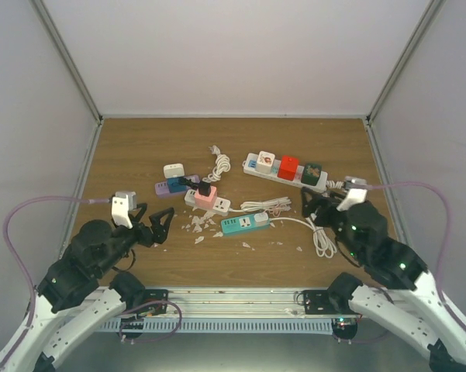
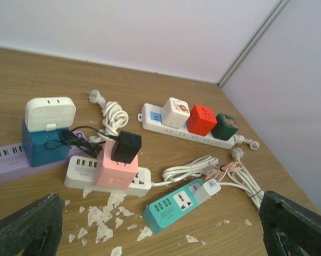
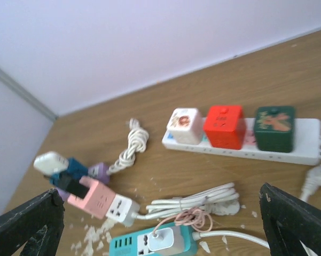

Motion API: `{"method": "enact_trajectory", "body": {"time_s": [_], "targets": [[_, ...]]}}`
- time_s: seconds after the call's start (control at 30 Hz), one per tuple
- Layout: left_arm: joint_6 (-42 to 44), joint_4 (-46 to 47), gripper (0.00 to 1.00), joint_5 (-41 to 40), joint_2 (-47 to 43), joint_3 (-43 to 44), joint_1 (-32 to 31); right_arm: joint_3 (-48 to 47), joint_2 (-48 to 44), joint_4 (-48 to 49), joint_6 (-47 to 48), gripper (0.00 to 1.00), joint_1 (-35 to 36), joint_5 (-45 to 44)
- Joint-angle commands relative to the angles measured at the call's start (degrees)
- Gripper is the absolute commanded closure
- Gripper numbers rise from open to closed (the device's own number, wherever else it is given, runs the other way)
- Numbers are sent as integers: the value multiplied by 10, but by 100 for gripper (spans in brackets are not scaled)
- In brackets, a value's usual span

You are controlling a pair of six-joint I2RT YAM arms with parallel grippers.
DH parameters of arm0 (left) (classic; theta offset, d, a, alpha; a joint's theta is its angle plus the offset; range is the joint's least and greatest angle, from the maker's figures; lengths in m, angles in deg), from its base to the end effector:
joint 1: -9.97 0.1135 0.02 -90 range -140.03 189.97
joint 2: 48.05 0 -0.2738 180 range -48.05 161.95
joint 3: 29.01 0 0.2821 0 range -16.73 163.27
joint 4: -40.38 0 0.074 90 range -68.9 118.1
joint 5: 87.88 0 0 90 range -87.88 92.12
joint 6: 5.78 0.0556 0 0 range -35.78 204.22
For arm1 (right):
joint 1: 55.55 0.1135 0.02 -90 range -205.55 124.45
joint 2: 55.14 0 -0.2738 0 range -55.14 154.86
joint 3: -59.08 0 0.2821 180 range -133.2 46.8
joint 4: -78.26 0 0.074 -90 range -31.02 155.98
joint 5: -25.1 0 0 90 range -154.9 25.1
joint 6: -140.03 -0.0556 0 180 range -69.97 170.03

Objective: Insert the plug

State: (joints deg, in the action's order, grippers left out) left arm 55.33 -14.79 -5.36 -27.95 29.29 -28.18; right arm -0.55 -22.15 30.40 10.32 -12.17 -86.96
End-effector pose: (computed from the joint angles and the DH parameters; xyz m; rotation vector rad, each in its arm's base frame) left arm 0.0895 -0.0611 0.3444 0.0624 1.9208 -0.6802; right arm 0.1303 0.0944 0.3436 0.1968 1.9495 0.5983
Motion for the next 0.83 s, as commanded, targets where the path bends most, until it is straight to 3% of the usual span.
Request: {"method": "enact_trajectory", "body": {"time_s": [0.0, 0.37, 0.8], "targets": [[25, 41, 1, -7, -21, 25, -2, -17, -71, -107, -83, 1, -1, -106], [24, -30, 1, -95, -20, 119, -2, -59, -119, -119, -70, 0, -2, -159], [43, -36, 1, -109, -40, 139, -2, -91, -155, -123, -35, 0, -1, -199]]}}
